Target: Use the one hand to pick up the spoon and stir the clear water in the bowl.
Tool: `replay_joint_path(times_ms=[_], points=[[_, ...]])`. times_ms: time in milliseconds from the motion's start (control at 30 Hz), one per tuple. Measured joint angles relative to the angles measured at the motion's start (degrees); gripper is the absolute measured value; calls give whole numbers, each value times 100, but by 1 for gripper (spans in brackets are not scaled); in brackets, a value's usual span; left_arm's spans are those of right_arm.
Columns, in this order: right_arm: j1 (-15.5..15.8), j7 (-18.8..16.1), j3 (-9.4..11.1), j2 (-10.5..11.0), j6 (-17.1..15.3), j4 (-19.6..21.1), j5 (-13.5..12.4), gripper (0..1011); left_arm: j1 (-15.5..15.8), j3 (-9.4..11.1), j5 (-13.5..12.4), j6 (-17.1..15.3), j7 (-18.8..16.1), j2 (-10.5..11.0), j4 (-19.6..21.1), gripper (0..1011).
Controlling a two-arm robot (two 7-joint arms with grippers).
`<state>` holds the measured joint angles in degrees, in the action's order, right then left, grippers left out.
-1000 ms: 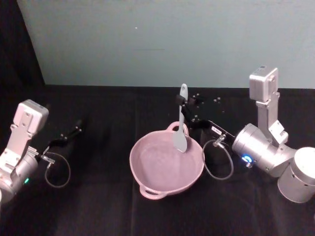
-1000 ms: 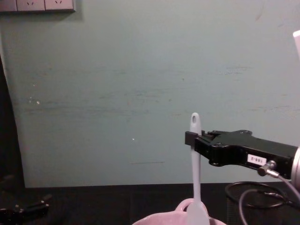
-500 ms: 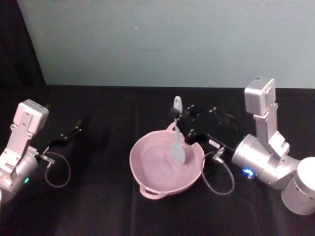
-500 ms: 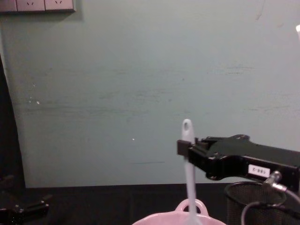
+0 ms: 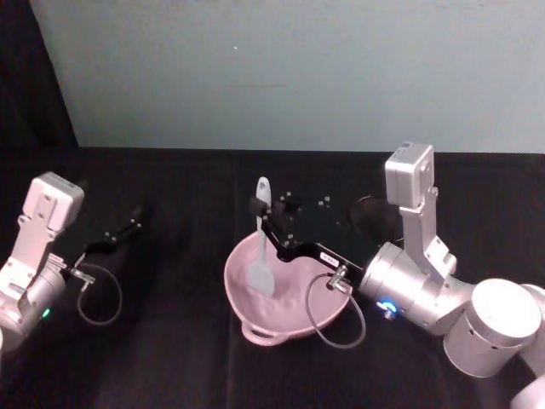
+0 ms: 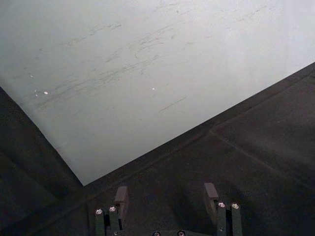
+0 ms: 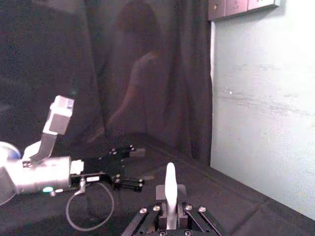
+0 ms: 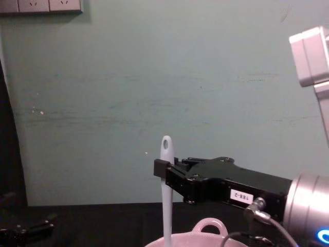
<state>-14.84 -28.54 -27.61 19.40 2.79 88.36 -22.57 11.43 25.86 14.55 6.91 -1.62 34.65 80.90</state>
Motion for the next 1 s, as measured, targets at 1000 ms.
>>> replay_joint_path(times_ms=[1000], points=[[-44, 432, 515, 51, 51, -293, 100, 118, 0, 0, 0, 0, 0, 0, 0, 1005]])
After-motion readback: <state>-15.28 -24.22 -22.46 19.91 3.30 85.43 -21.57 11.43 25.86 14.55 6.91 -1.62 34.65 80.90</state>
